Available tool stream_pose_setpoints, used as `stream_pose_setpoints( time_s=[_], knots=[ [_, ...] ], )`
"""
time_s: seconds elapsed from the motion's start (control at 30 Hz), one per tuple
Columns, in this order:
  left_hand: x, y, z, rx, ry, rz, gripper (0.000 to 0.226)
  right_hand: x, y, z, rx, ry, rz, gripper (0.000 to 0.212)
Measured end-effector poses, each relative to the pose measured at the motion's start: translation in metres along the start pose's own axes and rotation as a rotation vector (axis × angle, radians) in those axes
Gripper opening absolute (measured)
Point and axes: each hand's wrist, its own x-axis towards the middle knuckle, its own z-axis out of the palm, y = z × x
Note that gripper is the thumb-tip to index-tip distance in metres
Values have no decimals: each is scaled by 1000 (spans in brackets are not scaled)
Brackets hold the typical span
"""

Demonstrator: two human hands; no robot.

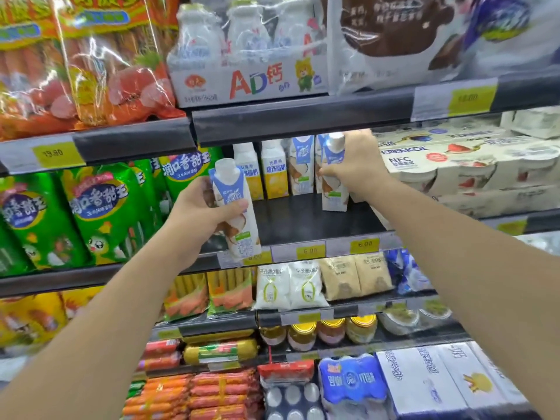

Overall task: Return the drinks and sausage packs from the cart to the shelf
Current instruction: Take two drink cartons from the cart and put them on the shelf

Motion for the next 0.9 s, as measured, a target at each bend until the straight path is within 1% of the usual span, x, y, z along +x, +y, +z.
stream_pose_setpoints(
  time_s=[0.17,0.27,0.33,0.5,0.53,0.6,0.63,0.7,0.8,0.9],
  knots=[
    [0,-1,2,18,-18,6,50,1,0,-7,-9,-25,40,50],
    [3,-1,3,27,-32,8,52,-2,-5,-11,0,-35,65,46],
    [7,0,6,20,-40,5,54,-9,-10,-14,26,-24,70,49],
    [23,4,28,5,-54,13,48,-48,-21,-8,-9,96,-43,67],
    [27,5,35,10,-65,23,47,-58,-22,-5,-7,122,-107,68],
    [35,5,51,27,-95,49,46,-73,-18,-2,26,136,-234,58],
    [39,6,59,28,-112,60,45,-78,-14,0,42,92,-246,50],
    [48,6,77,13,-133,70,44,-84,-7,2,23,-51,-190,39],
    [58,12,100,17,-142,78,44,-84,6,6,-17,-203,-73,39],
    [66,20,115,67,-148,116,41,-80,14,5,-24,-254,-13,41]
  ],
)
